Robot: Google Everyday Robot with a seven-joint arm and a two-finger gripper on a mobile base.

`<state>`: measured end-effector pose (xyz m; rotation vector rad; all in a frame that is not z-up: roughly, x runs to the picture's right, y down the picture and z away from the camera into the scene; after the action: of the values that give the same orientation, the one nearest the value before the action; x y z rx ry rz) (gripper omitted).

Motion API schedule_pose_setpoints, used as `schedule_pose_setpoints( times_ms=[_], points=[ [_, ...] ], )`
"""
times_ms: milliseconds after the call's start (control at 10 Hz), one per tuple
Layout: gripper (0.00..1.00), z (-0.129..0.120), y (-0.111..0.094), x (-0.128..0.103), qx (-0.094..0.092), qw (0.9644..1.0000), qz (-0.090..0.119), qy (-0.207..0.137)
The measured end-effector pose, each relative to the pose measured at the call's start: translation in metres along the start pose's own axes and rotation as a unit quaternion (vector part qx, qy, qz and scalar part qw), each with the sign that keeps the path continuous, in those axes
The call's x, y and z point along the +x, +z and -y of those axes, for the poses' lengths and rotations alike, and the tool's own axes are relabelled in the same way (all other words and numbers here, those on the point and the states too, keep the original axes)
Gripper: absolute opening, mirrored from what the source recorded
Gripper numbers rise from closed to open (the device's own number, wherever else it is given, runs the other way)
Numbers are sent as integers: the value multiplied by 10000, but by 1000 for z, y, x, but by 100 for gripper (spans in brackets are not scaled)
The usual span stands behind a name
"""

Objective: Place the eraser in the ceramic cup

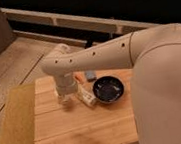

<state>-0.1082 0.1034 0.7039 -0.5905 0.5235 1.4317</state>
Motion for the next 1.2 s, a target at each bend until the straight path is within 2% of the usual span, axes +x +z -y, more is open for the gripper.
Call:
schedule_pose_setpoints(
  times_ms=[100,200,400,500,600,800,1000,1100,1200],
  points=[
    [65,1,1,-1,25,10000,6,-9],
    [65,4,6,-12,162,9998,83,-104],
    [65,12,16,-42,292,9982,319,-422],
    [65,16,20,-65,343,9951,551,-741],
    [65,15,19,-75,323,9930,685,-903],
    [65,-1,9,-103,118,9822,1137,-1490],
    [65,-16,-3,-115,-107,9713,1407,-1914],
    [65,-20,-6,-119,-174,9680,1481,-2020],
    [65,-22,-9,-121,-214,9661,1523,-2075]
  ],
)
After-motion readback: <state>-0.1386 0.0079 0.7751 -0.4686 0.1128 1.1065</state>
